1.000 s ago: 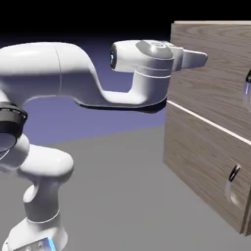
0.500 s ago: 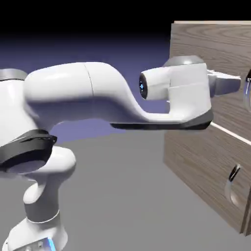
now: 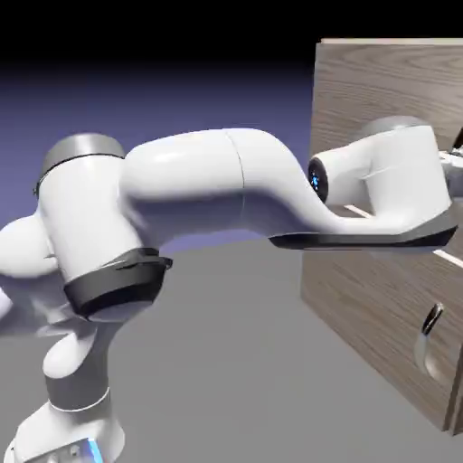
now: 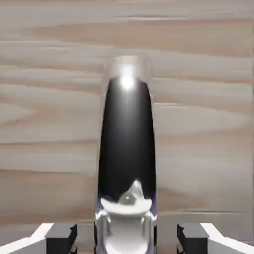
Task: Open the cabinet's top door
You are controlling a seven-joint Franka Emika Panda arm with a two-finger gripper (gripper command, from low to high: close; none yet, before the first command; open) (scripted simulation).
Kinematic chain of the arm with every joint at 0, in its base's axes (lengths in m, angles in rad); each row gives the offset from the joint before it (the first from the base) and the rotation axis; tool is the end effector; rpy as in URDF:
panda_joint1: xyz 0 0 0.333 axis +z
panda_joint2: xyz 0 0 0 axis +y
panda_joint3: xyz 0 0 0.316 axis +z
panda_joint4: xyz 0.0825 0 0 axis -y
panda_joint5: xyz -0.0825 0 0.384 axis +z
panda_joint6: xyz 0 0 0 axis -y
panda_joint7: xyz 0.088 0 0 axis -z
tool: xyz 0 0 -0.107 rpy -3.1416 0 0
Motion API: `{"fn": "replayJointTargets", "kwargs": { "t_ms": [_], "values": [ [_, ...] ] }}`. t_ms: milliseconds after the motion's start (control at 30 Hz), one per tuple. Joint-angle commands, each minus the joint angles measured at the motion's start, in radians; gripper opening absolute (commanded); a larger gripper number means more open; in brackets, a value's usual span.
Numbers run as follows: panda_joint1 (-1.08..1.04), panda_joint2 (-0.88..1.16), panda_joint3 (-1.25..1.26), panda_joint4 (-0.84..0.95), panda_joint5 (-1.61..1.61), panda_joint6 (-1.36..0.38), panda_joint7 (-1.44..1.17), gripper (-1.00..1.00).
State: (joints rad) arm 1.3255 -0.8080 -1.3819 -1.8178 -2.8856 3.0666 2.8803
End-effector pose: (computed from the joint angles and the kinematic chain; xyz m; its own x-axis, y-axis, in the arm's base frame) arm 0.5217 -0.1895 0.5621 -0.0020 -0.7059 0.7083 -0.0016 -0.7083 -0.7060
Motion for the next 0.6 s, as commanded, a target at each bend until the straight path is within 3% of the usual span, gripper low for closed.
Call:
{"fn": "replayJointTargets", "kwargs": {
  "t_ms": [0,567],
  "values": [
    [-0.036,0.007,0.023,-0.032,0.009,-0.018,0.004,-1.00],
    [-0.652,0.051,0.486,-0.471,0.221,-0.230,0.016,-1.00]
  ]
}}
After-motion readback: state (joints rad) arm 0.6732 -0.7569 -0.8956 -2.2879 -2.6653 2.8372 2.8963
